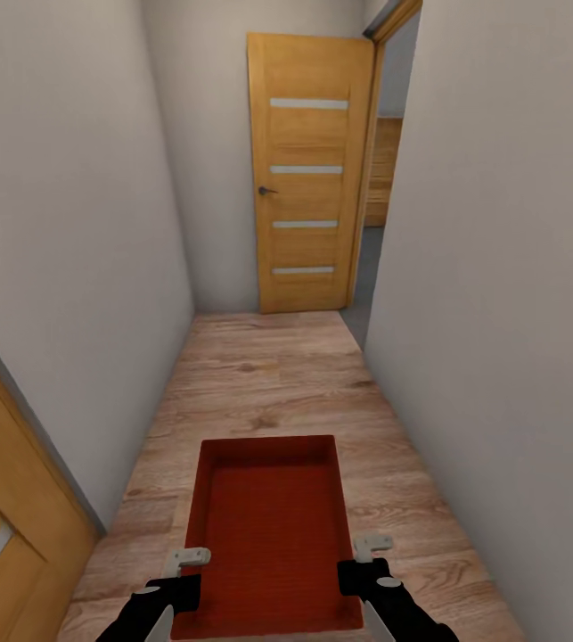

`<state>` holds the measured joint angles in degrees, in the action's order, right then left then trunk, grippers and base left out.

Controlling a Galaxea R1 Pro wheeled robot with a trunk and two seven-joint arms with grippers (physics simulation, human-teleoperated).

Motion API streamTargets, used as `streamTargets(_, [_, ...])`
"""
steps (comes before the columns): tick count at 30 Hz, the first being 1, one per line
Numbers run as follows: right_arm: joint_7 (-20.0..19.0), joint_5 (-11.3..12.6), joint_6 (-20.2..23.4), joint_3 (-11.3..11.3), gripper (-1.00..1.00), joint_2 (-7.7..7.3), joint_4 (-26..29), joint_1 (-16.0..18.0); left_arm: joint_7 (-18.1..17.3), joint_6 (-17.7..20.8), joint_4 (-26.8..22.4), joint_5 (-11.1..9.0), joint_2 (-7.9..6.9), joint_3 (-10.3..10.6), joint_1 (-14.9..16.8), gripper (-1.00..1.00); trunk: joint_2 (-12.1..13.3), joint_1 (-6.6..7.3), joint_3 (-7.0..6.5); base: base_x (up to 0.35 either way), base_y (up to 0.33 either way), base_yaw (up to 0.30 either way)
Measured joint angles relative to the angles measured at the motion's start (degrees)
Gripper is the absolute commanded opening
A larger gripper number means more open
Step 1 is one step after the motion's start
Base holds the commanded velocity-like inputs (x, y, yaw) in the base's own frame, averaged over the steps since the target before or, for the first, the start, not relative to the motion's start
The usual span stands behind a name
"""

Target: Move the two storage containers from the living room to the garage. In the garage, place one container on the floor and stack the other container on top of it (either order is fine).

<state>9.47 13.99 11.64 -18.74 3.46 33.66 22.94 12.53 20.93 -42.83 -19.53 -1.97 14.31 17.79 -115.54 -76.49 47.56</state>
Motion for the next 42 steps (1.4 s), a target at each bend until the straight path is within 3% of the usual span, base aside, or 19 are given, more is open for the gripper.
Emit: streamTargets(42, [0.0, 0.0, 0.0, 0.0, -1.0, 0.0, 0.0, 0.0, 0.0, 0.0, 0.0, 0.0, 0.0, 0.0, 0.0, -1.0, 0.0, 0.0, 0.0, 0.343, 0.007, 0.0])
